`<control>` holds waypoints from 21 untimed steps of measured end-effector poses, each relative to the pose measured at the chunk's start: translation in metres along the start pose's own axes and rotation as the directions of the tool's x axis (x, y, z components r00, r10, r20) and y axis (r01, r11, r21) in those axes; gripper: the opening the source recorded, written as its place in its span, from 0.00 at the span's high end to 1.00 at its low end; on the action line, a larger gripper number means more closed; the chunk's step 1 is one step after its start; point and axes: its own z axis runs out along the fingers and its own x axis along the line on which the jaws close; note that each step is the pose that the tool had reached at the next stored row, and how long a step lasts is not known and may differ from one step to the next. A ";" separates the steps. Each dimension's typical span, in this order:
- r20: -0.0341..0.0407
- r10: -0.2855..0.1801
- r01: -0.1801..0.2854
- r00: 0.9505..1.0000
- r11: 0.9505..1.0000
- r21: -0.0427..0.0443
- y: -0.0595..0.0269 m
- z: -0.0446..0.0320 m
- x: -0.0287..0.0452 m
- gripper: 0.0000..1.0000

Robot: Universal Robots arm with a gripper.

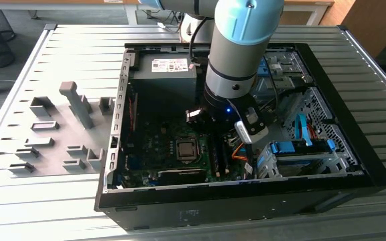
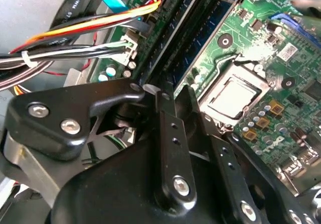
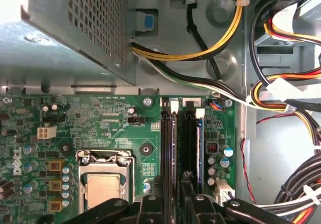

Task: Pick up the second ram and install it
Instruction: 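Insert the second ram into the second slot, then press down the second ram until it locks into place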

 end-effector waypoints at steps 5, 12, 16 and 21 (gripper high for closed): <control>-0.001 0.000 0.000 1.000 1.000 0.000 0.0002 -0.0162 0.0004 0.73; -0.001 0.000 0.000 1.000 1.000 0.000 0.0002 -0.0171 0.0004 0.87; -0.001 0.000 0.000 1.000 1.000 0.000 0.0002 -0.0129 0.0003 0.90; -0.001 0.000 0.000 1.000 1.000 0.000 0.0000 -0.0090 0.0003 0.90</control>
